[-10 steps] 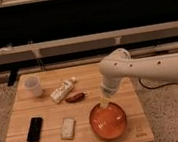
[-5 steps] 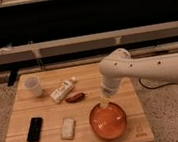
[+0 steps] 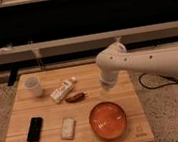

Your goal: Move the arm in a circular motion

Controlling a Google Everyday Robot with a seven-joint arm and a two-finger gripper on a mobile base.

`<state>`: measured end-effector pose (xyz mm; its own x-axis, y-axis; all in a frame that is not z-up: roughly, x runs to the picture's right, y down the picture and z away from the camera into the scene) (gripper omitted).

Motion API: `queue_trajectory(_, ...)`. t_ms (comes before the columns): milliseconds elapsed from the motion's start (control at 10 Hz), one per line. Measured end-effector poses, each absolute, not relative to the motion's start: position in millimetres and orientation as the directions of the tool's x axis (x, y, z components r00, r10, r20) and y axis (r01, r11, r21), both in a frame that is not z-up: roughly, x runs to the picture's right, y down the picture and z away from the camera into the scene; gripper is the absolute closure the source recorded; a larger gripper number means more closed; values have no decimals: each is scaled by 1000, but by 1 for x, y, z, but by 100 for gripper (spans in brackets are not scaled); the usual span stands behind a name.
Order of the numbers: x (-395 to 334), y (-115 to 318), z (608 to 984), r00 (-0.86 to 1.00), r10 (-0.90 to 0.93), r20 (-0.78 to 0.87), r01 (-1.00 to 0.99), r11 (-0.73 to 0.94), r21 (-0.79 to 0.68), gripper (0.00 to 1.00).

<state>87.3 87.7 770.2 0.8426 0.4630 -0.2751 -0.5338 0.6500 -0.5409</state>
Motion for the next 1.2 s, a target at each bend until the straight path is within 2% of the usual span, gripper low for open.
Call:
queue_trajectory(300, 67, 26, 817, 871, 423, -251, -489, 688, -536, 32)
queue_trajectory(600, 5, -13, 846, 913, 356, -197, -404, 731, -551, 32)
queue_trajectory(900, -65, -24, 850, 957, 261, -124, -285, 775, -564, 32)
queue_trajectory(1200, -153, -4, 825, 992, 127, -16, -113, 805, -582, 32)
